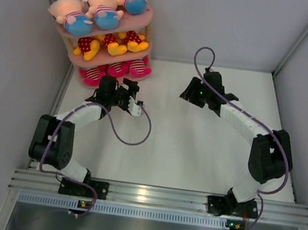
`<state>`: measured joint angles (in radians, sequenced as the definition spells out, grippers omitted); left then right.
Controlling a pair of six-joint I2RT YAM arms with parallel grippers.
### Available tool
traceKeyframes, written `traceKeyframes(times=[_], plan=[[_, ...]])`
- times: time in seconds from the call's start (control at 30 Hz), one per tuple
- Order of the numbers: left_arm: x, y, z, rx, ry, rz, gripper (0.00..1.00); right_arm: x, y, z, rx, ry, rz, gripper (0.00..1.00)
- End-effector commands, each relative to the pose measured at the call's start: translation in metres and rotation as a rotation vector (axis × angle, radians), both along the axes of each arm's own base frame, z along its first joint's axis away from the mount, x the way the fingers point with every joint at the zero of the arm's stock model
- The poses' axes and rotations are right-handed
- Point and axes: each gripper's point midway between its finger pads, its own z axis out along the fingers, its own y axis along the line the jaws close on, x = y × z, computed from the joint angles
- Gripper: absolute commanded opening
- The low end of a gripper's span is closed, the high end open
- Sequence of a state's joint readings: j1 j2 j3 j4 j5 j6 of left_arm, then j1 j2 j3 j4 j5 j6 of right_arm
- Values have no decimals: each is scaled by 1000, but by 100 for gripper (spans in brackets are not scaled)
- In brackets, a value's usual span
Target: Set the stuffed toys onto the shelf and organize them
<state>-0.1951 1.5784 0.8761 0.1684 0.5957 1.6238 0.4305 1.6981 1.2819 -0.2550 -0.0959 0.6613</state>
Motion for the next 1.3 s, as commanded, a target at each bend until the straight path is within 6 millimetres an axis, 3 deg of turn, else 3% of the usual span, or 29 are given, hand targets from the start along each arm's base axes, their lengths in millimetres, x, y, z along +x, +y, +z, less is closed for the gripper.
traceKeyframes(times=[0.0,0.03,0.1,0.13,0.2,0.23,0.27,0.3,0.37,0.4,0.47,0.5,0.53,0.57,0.6,0.67,0.7,0.73,0.77,0.83,1.0,1.27], plan=[[-43,12,5,-79,314,236,89,-7,-38,15,-47,-48,-66,55],[-53,23,3,-159,463,407,89,-14,-53,13,-69,-47,-87,55],[-64,39,7,-287,575,632,89,-19,-75,22,-106,-80,-136,55],[-68,62,2,-280,573,779,89,-26,-88,13,-143,-65,-144,55],[-82,79,9,-367,569,923,89,-34,-106,22,-168,-94,-173,56],[-95,98,-3,-364,566,1021,89,-40,-122,15,-198,-83,-187,56],[-105,108,8,-419,532,1052,89,-43,-133,15,-218,-87,-207,56],[-120,117,-7,-448,564,1116,89,-48,-146,27,-239,-126,-221,56],[-141,151,-1,-509,498,1248,91,-60,-179,21,-297,-120,-286,58],[-156,164,-17,-503,507,1315,91,-68,-192,35,-323,-167,-302,60],[-178,202,-17,-528,402,1458,92,-81,-223,31,-380,-172,-372,65],[-195,213,-39,-499,411,1518,93,-90,-235,42,-408,-216,-392,67],[-207,230,-45,-512,392,1589,93,-98,-249,35,-434,-208,-429,68],[-214,235,-47,-537,369,1612,94,-103,-260,37,-465,-217,-466,72],[-225,238,-64,-532,393,1644,97,-110,-268,45,-480,-251,-493,75],[-233,252,-67,-539,378,1709,98,-121,-285,36,-511,-248,-553,82],[-236,258,-65,-536,360,1744,98,-123,-287,42,-504,-283,-570,84],[-237,259,-66,-532,360,1746,98,-126,-288,32,-507,-275,-572,87],[-237,259,-66,-532,361,1745,98,-127,-286,30,-502,-279,-567,96],[-241,259,-72,-521,372,1753,98,-127,-286,26,-490,-283,-574,99],[-236,253,-70,-533,383,1719,98,-125,-281,16,-461,-246,-566,99],[-236,251,-72,-530,392,1711,98,-114,-272,29,-352,-287,-606,99]])
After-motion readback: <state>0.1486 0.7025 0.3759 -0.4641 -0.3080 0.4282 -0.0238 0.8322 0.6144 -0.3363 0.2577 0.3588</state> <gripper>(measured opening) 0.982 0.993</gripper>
